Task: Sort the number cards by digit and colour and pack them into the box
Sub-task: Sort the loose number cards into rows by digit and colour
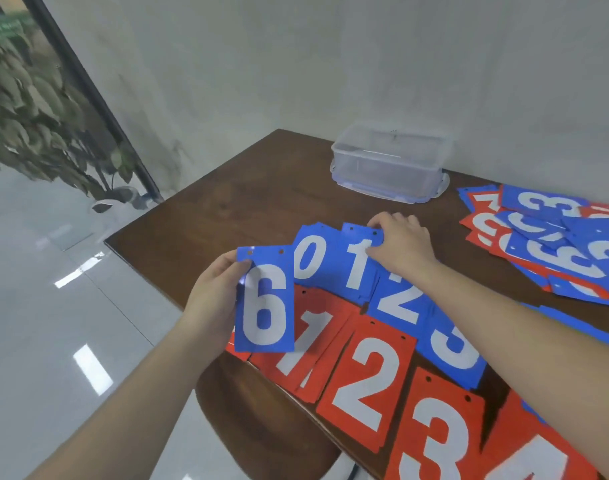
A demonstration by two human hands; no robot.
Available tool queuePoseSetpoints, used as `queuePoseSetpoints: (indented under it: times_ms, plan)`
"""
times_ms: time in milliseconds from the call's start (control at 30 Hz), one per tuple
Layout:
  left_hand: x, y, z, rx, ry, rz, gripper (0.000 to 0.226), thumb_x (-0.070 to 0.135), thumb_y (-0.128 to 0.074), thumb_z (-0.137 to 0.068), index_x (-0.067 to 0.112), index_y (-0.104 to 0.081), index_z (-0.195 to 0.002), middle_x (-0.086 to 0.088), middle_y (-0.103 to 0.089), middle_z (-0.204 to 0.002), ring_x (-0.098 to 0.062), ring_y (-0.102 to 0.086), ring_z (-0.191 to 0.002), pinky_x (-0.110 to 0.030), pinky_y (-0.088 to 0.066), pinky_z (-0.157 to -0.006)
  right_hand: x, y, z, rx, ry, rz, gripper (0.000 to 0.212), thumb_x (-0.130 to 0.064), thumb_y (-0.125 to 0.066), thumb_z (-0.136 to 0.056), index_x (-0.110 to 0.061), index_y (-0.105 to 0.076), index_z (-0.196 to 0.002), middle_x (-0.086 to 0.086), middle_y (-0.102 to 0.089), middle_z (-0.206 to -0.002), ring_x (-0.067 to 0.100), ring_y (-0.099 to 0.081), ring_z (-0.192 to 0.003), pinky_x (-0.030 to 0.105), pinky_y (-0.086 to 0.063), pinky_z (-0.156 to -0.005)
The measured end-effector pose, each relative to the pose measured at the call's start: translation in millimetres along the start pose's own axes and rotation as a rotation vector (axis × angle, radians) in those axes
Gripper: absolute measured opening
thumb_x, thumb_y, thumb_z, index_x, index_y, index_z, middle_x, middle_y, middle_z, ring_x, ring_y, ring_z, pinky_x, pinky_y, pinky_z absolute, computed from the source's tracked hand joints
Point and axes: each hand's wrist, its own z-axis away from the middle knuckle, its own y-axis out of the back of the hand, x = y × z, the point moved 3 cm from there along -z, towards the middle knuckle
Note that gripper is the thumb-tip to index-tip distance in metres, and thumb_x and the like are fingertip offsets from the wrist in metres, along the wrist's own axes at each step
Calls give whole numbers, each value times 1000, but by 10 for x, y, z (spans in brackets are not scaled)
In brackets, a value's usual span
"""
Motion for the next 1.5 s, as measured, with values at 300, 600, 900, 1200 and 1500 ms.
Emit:
queuePoseSetpoints:
  times_ms: [300, 600, 900, 1200, 1500]
  plan:
    - [74, -136, 0, -61, -53, -36, 11, 17, -56, -102, 16, -65, -108, -3, -77, -98, -20, -74, -85, -35, -59, -74, 184, 182, 160, 49, -14, -171, 36, -35, -63, -94, -31, -54, -128, -7, -57, -125, 22, -44, -122, 41, -35, -100]
    - [134, -536, 310, -252, -92, 15, 10, 12, -58, -101, 14, -62, -111, -7, -76, -105, -20, -76, -86, -38, -62, -73, 630, 699, 1009, 94, -95, -239, 28, -29, -66, -94, -28, -59, -121, -7, -60, -116, 15, -55, -113, 37, -50, -97]
    - [-113, -1403, 820, -577, -59, -19, 15, 3, -57, -98, 17, -60, -102, -13, -70, -103, -26, -74, -91, -47, -57, -83, 1406, 1298, 2368, 239, -303, -241, 19, -20, -66, -94, -24, -63, -113, -6, -63, -112, 10, -59, -104, 19, -45, -79]
    - [-319, -2228, 1196, -662, -48, -188, 14, 18, -62, -99, 19, -61, -112, -6, -75, -109, -22, -75, -95, -45, -60, -87, 2271, 1617, 3284, 307, -475, -192, 16, -26, -67, -95, -33, -58, -107, -5, -60, -114, 15, -57, -94, 31, -46, -78]
    - [-510, -3533, 1719, -813, -75, -263, 15, 12, -63, -98, 15, -58, -113, -6, -75, -106, -21, -75, -95, -41, -61, -82, 3137, 1953, 3799, 331, -560, -236, 11, -26, -64, -97, -31, -61, -106, -8, -59, -111, 3, -55, -87, 18, -40, -68]
